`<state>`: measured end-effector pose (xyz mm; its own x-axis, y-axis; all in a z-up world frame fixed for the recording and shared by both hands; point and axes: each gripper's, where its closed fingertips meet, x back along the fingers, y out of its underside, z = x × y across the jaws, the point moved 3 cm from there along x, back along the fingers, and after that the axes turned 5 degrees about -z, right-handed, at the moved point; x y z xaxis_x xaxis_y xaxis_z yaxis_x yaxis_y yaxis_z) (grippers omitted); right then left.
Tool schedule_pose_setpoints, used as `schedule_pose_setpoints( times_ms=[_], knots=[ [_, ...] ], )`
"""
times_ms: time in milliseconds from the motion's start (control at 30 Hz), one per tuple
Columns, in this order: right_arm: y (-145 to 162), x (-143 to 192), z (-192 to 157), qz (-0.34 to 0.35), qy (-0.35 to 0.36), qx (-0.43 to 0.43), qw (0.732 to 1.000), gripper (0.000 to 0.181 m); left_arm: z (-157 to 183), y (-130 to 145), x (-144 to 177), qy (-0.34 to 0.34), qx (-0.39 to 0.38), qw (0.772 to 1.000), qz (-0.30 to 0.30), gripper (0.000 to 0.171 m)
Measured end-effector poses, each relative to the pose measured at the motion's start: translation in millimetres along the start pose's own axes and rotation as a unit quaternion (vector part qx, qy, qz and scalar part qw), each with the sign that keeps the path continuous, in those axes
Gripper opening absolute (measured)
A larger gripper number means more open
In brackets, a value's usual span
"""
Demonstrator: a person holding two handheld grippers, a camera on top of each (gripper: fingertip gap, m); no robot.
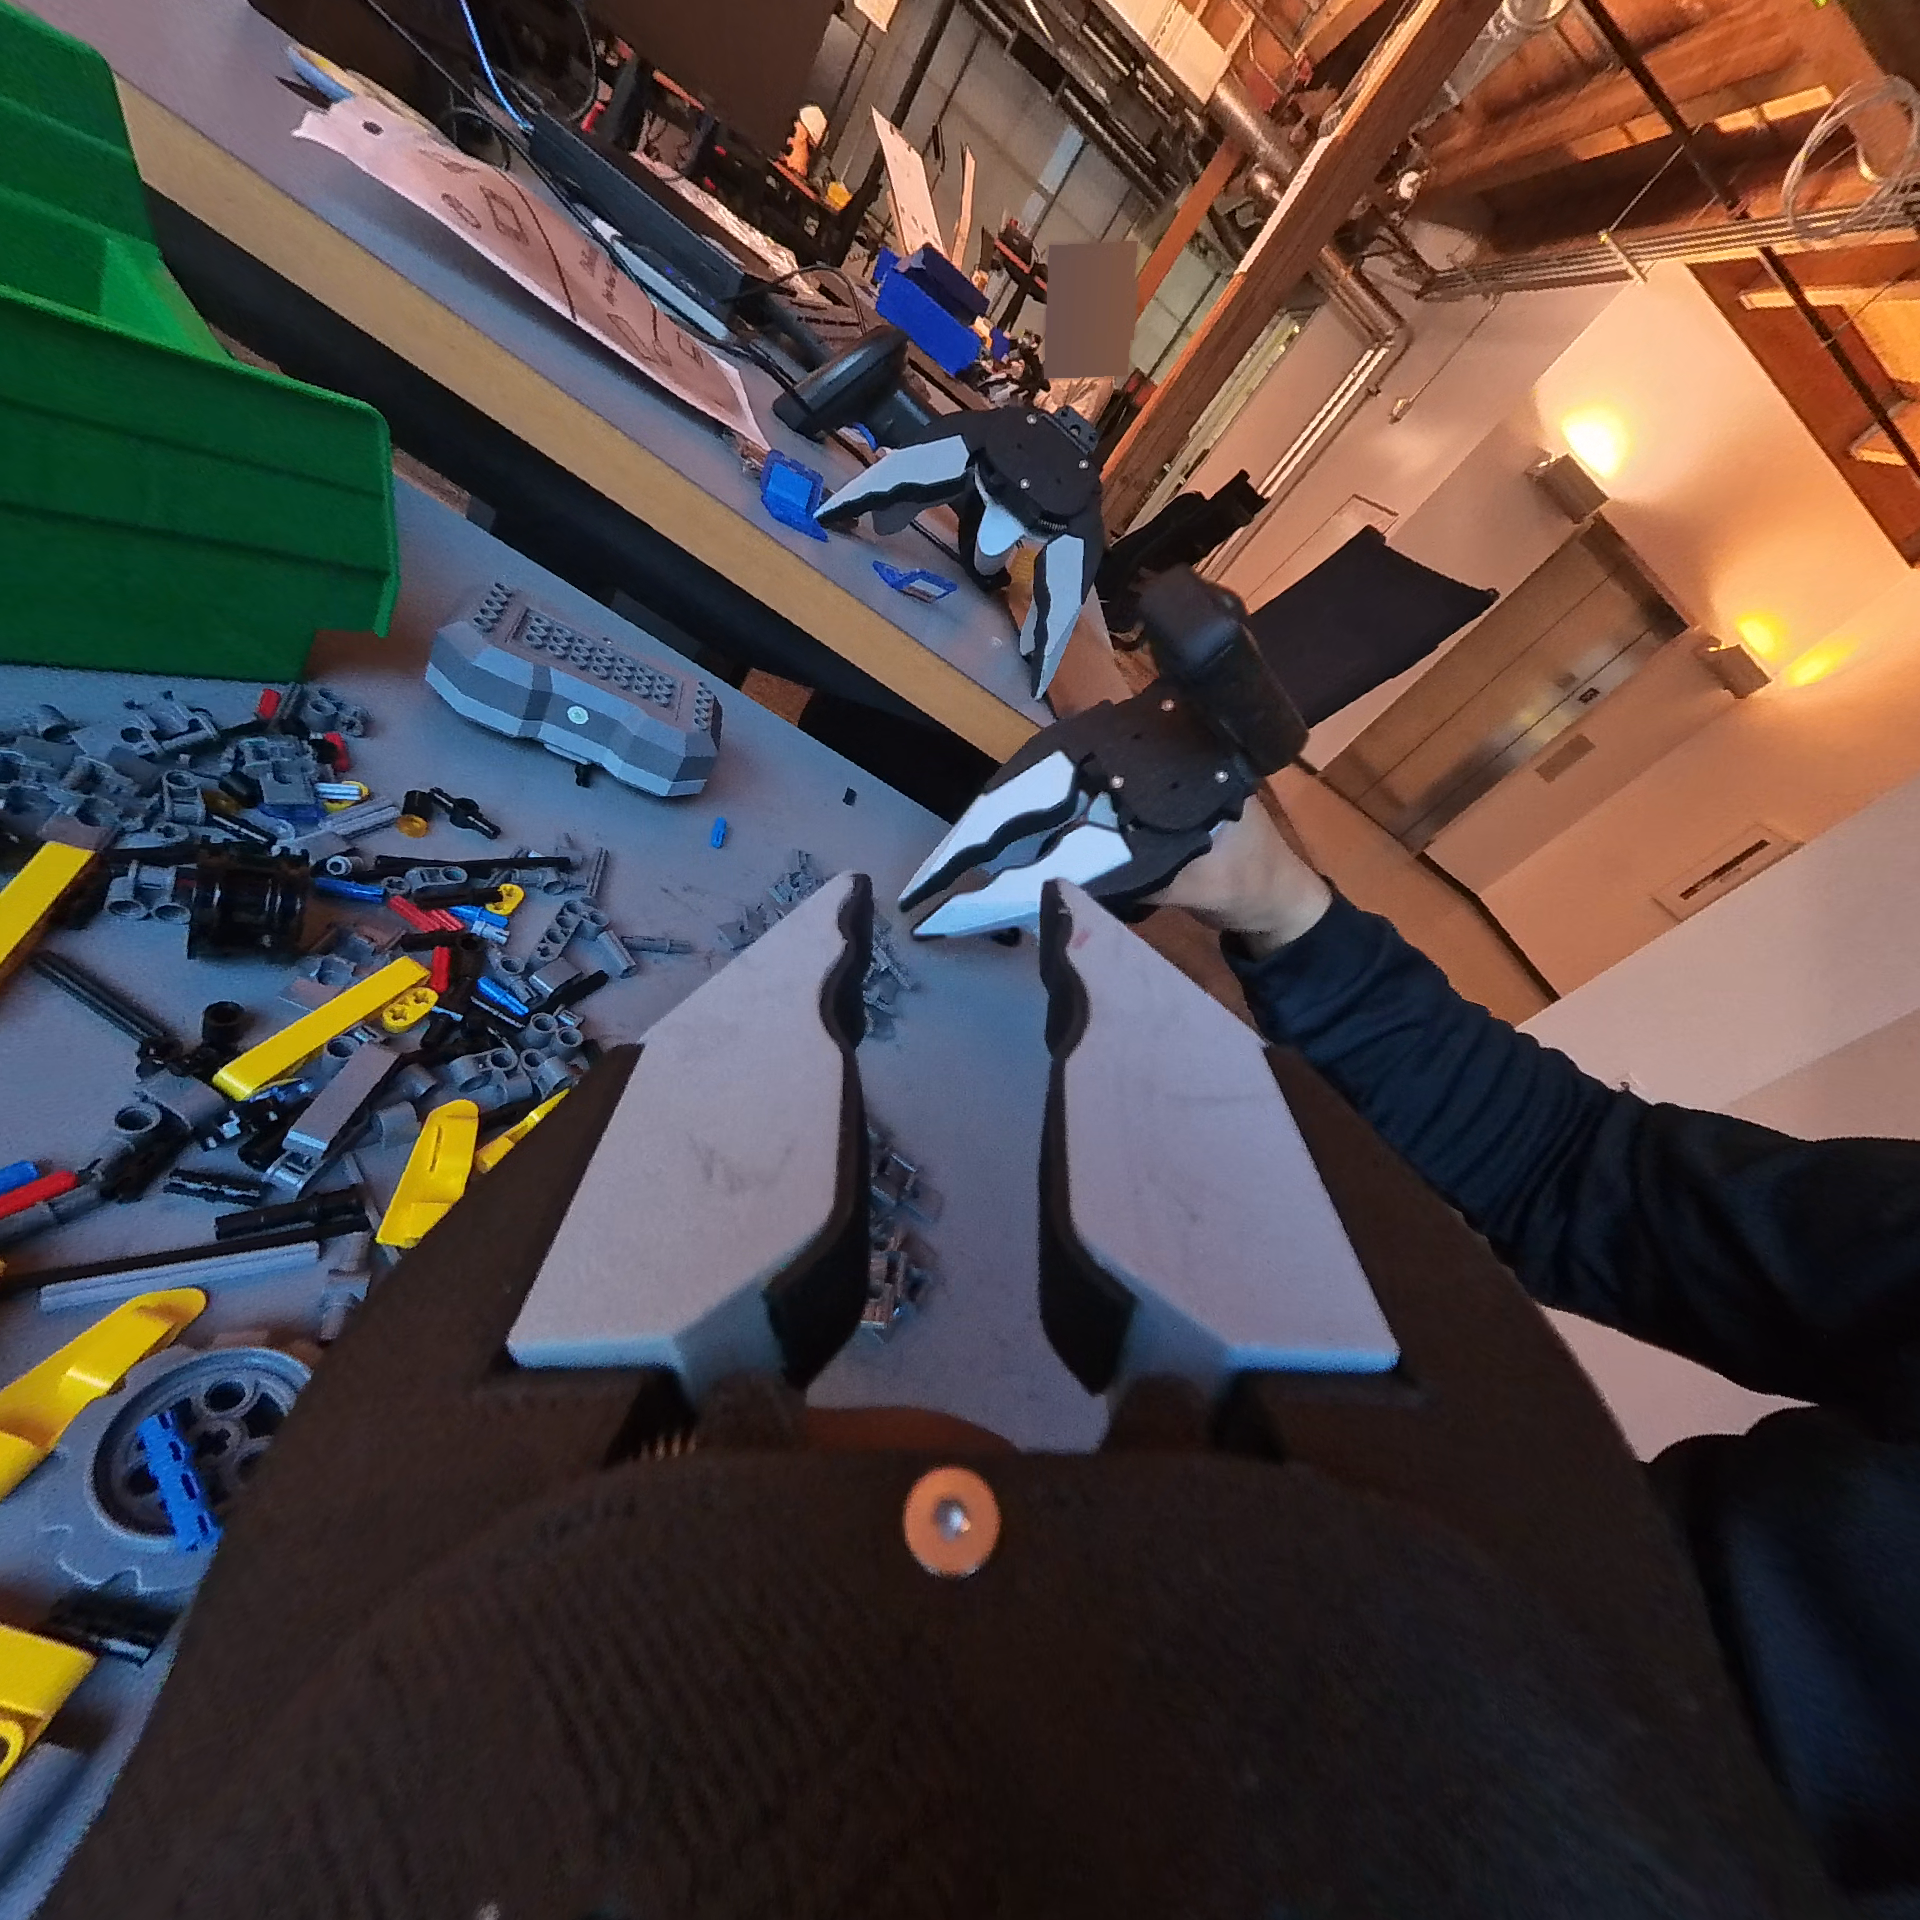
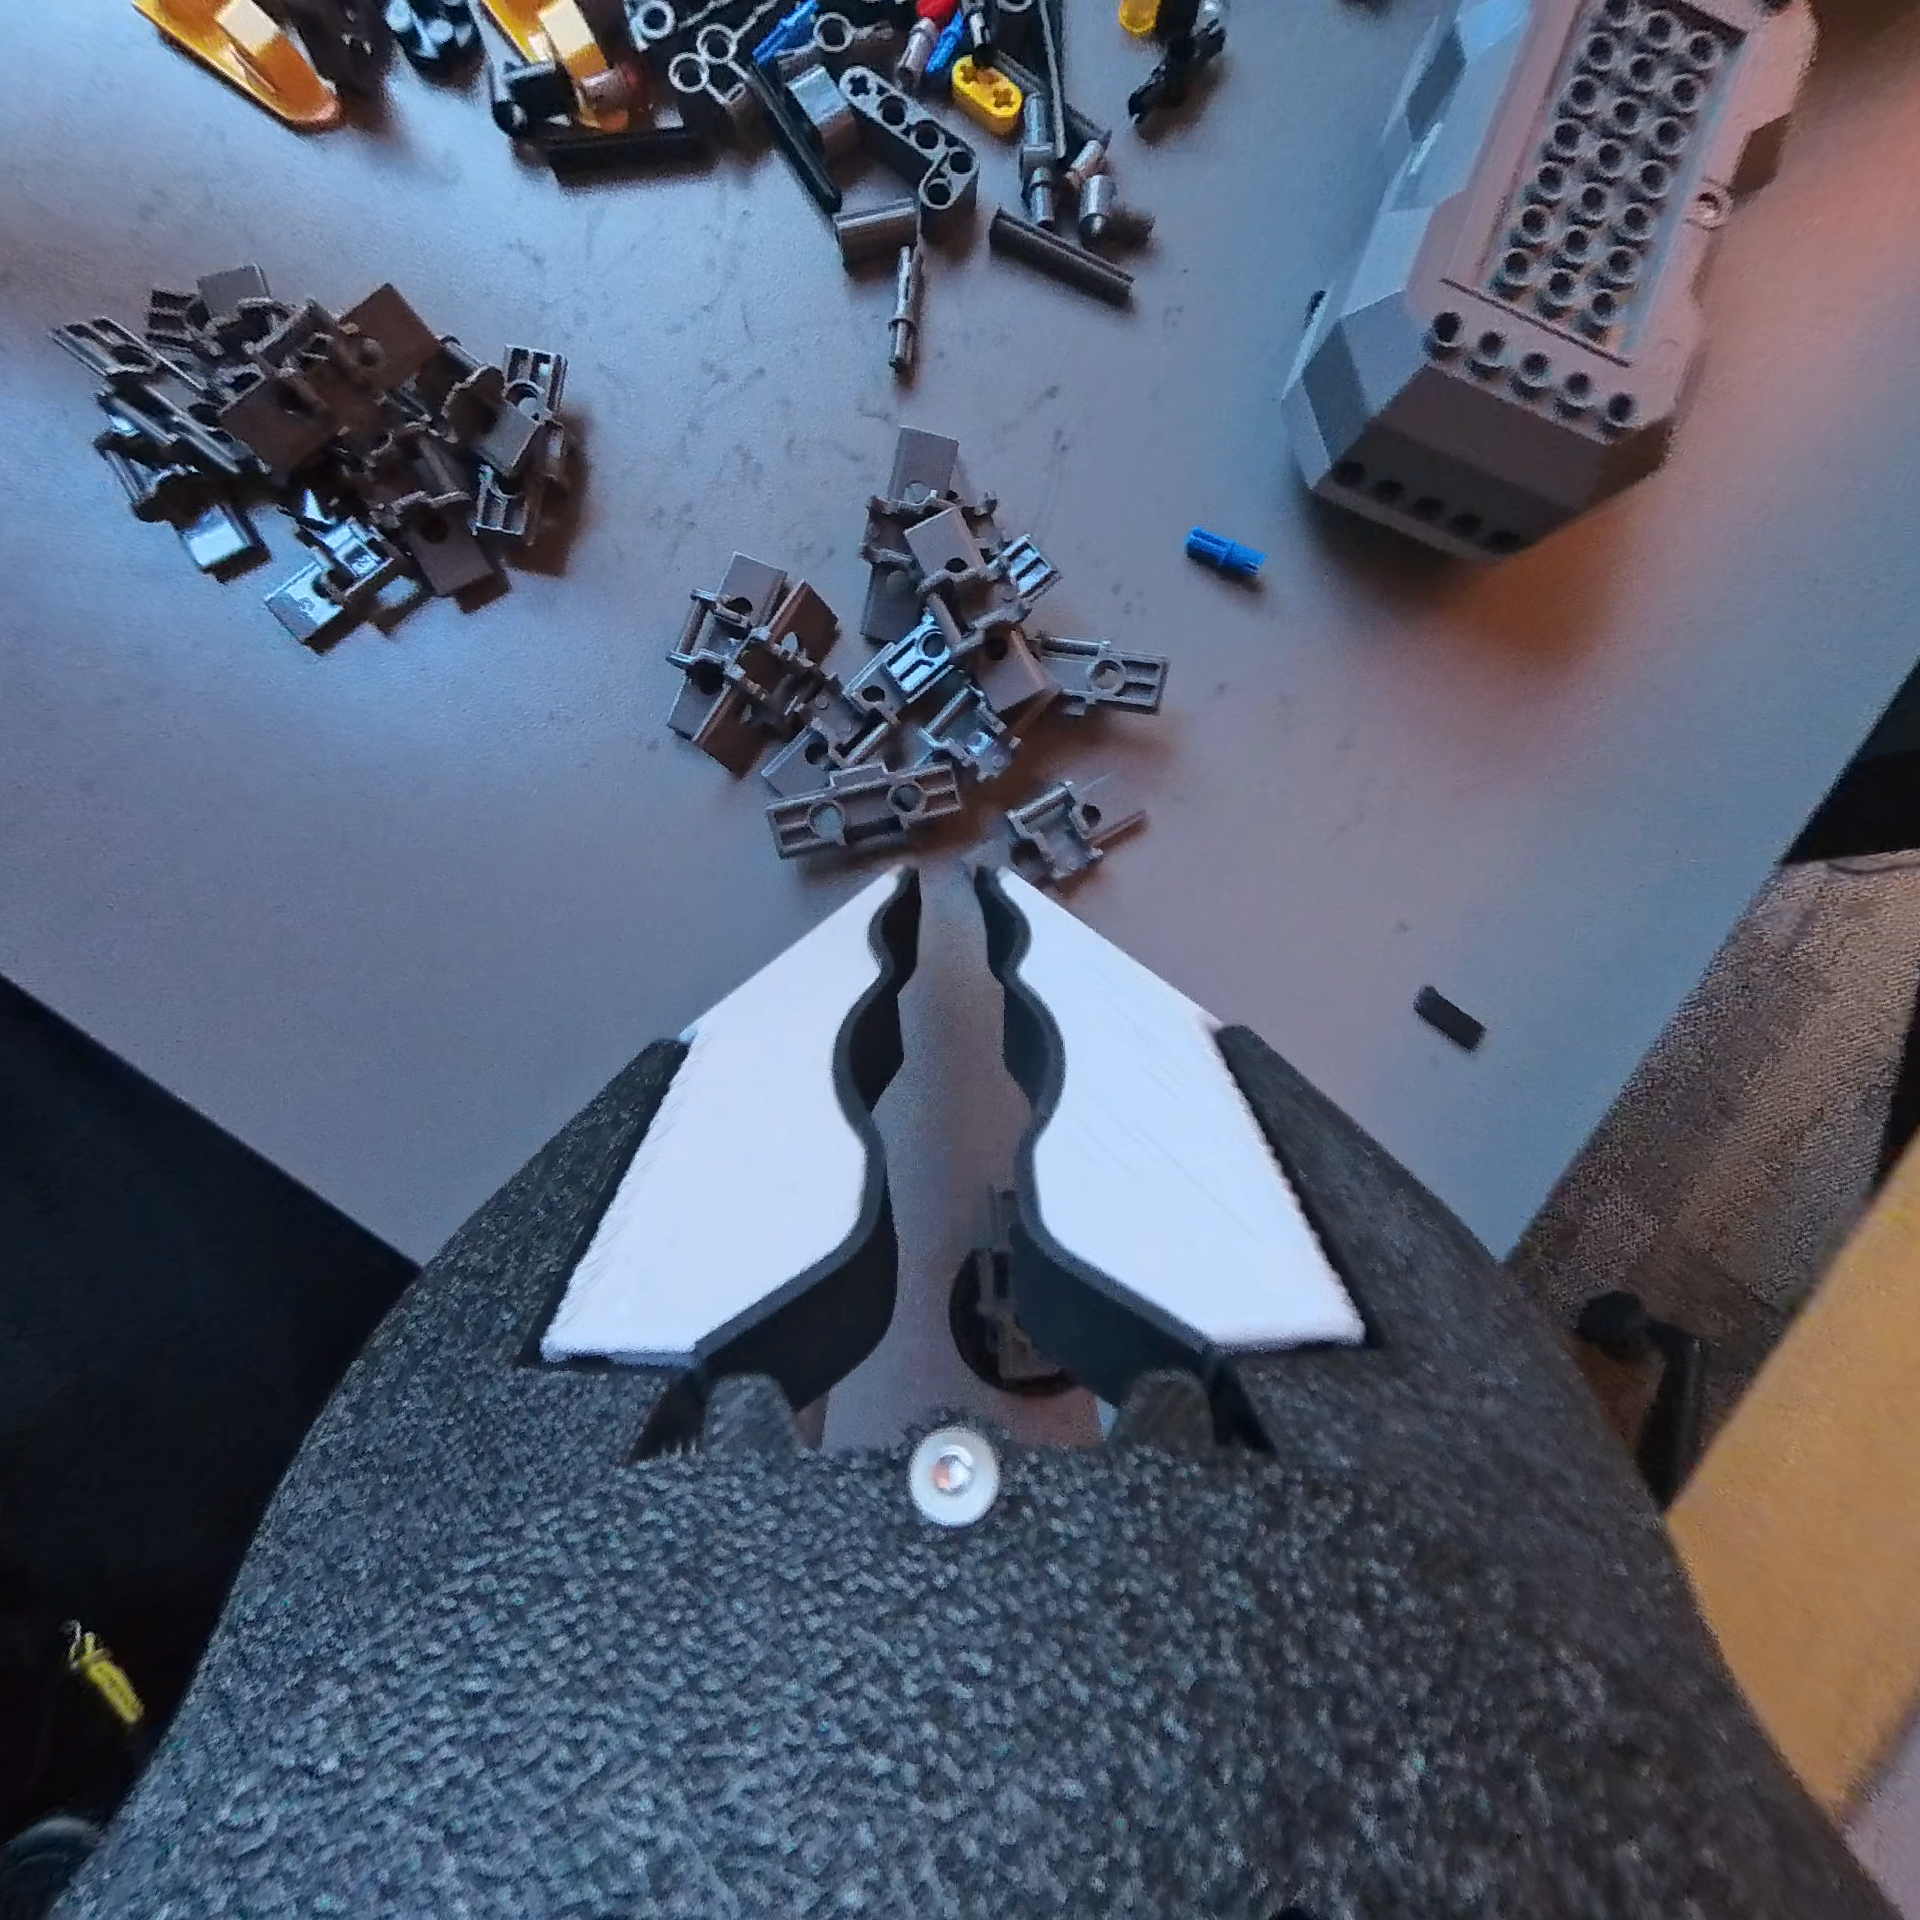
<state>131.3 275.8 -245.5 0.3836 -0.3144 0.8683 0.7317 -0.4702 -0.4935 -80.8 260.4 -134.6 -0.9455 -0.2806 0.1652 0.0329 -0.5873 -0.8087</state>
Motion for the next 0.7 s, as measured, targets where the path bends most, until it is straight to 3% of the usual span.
schedule_pose_setpoints(
  times_ms=[200, 367, 433, 700],
  knots=[
    [-6.2, 11.7, 33.3, 0.027, 0.043, -0.057, 0.997, 0.012, -0.7, 0.7, -0.9, -0.003, -0.001, 1.000, -0.003, 0.029],
    [-36.8, -9.0, 55.4, 0.026, 0.053, -0.110, 0.992, 0.015, -4.9, 2.0, -1.3, -0.011, 0.002, 1.000, -0.006, 0.028],
    [-45.9, -20.2, 58.5, 0.014, 0.052, -0.107, 0.993, 0.002, -6.3, 2.2, -0.8, -0.012, 0.004, 1.000, -0.006, 0.028],
    [-55.5, -44.7, 54.7, -0.040, 0.052, -0.085, 0.994, 0.000, -5.7, -1.6, 3.2, -0.009, 0.009, 1.000, 0.000, 0.028]
  ],
)
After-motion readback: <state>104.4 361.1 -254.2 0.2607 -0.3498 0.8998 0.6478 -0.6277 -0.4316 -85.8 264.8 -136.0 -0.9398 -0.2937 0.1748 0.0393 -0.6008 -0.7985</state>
